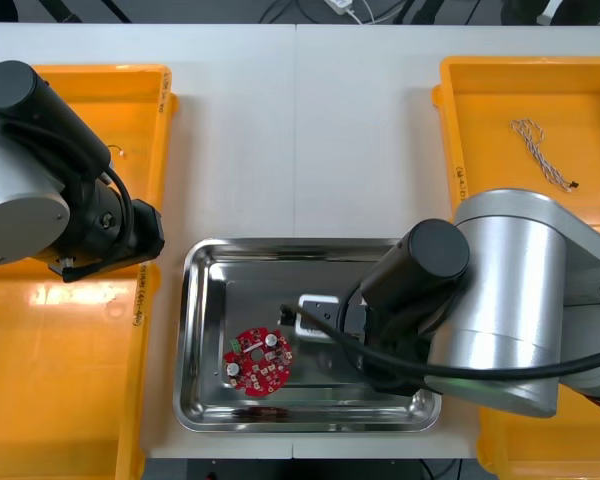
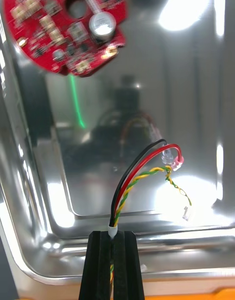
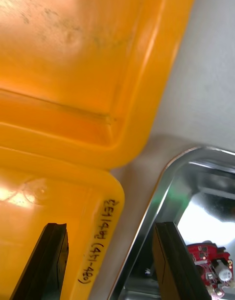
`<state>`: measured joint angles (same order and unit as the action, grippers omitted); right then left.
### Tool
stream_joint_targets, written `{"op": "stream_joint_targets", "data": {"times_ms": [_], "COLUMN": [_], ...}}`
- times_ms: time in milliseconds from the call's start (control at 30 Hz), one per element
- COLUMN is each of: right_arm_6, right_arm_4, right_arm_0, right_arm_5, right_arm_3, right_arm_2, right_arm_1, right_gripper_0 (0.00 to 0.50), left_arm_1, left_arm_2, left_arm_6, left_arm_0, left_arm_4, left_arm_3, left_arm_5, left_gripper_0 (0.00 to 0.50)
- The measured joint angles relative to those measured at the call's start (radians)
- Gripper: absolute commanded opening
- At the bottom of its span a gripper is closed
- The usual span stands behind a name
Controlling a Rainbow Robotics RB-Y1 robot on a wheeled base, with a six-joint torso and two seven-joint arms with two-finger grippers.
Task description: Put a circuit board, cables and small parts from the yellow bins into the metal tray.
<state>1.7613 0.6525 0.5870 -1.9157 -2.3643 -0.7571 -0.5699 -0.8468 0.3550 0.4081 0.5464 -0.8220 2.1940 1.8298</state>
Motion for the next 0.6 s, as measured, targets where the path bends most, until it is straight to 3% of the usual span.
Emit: {"op": "stream_joint_targets", "data": {"times_ms": [600], "right_arm_6": [0.003], "right_arm_4": [0.031], "right_arm_0": [-0.001], "right_arm_5": [0.035], "right_arm_3": [0.152], "right_arm_2": [-0.036], "right_arm_1": [0.009], "right_gripper_0": [0.000], "left_arm_1": [-0.010], "left_arm_2": [-0.096], "left_arm_6": [0.185], "left_arm_0": [0.068], "left_arm_4": [-0.003], "left_arm_3": [-0.235], "left_arm_5": [-0.015], "left_gripper_0": [0.500]}}
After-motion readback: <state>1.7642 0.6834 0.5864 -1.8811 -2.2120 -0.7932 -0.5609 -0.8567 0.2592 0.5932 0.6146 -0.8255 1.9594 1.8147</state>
